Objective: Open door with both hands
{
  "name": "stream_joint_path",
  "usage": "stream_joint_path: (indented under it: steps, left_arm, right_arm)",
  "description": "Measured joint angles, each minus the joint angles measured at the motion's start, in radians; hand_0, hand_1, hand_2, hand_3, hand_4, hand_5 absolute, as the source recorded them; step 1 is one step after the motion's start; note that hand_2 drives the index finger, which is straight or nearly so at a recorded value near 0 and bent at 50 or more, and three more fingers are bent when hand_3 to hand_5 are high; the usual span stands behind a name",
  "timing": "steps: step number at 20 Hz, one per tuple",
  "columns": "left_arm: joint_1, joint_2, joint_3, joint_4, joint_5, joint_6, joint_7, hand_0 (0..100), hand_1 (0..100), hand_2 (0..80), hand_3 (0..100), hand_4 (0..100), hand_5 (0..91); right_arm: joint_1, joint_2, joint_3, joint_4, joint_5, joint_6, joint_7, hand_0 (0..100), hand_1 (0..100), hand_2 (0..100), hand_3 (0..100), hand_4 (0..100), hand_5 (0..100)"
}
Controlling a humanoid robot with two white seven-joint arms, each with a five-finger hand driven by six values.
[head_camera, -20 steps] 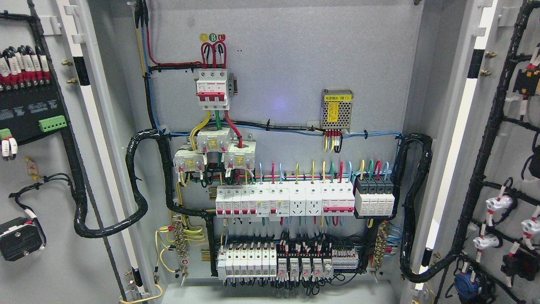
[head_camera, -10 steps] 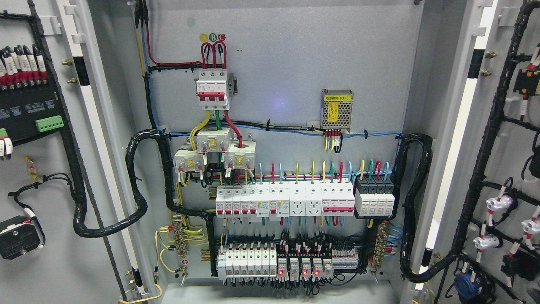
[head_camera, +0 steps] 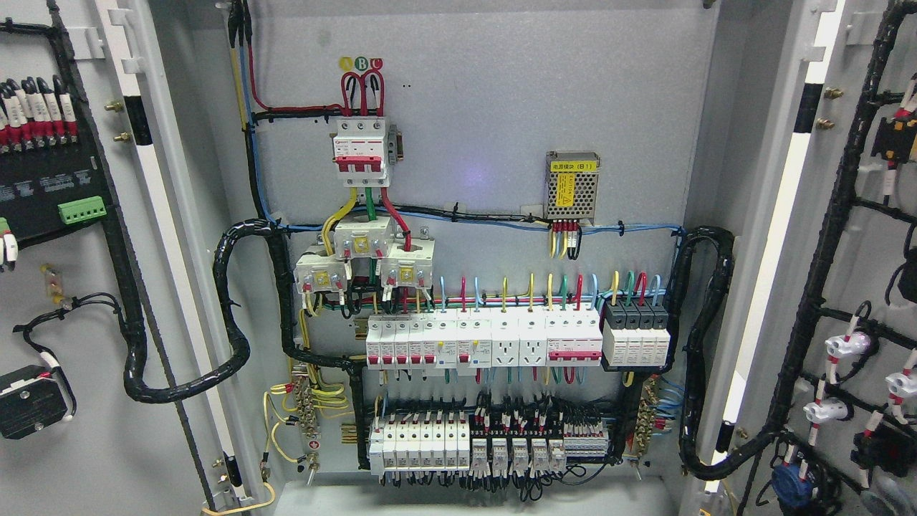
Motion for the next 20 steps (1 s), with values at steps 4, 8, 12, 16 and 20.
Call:
stream_joint_path:
  steps: [4,8,12,16,20]
  left_arm:
    - [0.006,0.001,-0.004,-0.008,0.0,0.0,-0.001,0,0,0.0,0,0,0.0]
    - [0.01,0.001,-0.011,-0.028,-0.002,0.002,-0.004,0,0,0.0,0,0,0.0]
    - [0.015,-0.001,-0.038,-0.05,-0.01,0.005,-0.001,0,0,0.0,0,0,0.0]
    - [0.03,-0.011,-0.084,-0.066,-0.045,-0.001,0.0,0,0,0.0,0,0,0.0]
    - [0.057,-0.031,-0.153,-0.076,-0.118,-0.01,0.0,0,0,0.0,0,0,0.0]
  right_arm:
    - [-0.001,-0.002,0.015,0.003,0.001,0.0,0.0,19,0,0,0,0,0]
    - [-0.001,-0.003,0.027,0.008,0.002,0.001,0.0,19,0,0,0,0,0]
    - [-0.001,-0.004,0.04,0.016,0.003,0.002,0.0,19,0,0,0,0,0]
    - [0.0,-0.005,0.06,0.029,0.004,0.002,0.003,19,0,0,0,0,0]
    - [0.002,-0.005,0.08,0.057,0.027,0.002,0.006,19,0,0,0,0,0]
